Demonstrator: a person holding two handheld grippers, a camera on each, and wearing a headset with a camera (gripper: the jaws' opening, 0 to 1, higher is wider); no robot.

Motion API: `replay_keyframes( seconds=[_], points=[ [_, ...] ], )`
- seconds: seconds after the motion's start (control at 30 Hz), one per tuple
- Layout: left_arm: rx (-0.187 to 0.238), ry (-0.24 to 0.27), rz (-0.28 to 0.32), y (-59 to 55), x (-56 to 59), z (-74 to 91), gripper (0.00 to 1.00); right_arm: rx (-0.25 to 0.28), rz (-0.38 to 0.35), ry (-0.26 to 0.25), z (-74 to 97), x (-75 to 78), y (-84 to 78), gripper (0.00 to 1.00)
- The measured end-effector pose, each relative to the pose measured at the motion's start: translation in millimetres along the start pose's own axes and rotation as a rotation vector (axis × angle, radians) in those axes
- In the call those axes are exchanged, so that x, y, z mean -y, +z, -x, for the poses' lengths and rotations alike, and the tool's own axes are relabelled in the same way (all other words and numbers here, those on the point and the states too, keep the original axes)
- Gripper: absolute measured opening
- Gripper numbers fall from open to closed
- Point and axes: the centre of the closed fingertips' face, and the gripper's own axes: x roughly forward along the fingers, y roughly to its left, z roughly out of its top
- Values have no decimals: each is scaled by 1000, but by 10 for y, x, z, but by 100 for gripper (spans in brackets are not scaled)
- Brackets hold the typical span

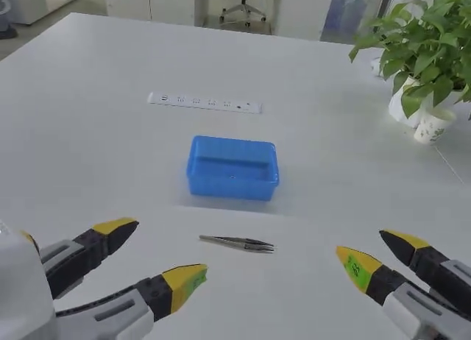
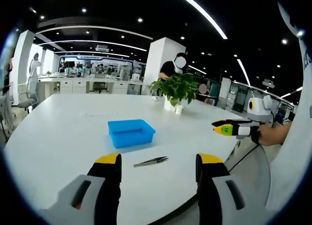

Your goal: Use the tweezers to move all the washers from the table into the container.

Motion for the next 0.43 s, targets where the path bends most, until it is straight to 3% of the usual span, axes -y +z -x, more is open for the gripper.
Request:
replay_keyframes(
  seconds=[0.23, 0.43],
  points=[
    [-29, -13, -13, -50, 32, -5, 67, -16, -3, 10, -8, -13, -37, 47],
    [-24, -15, 2, -42, 47, 9, 69, -16, -18, -6, 6, 27, -44, 48]
  ],
)
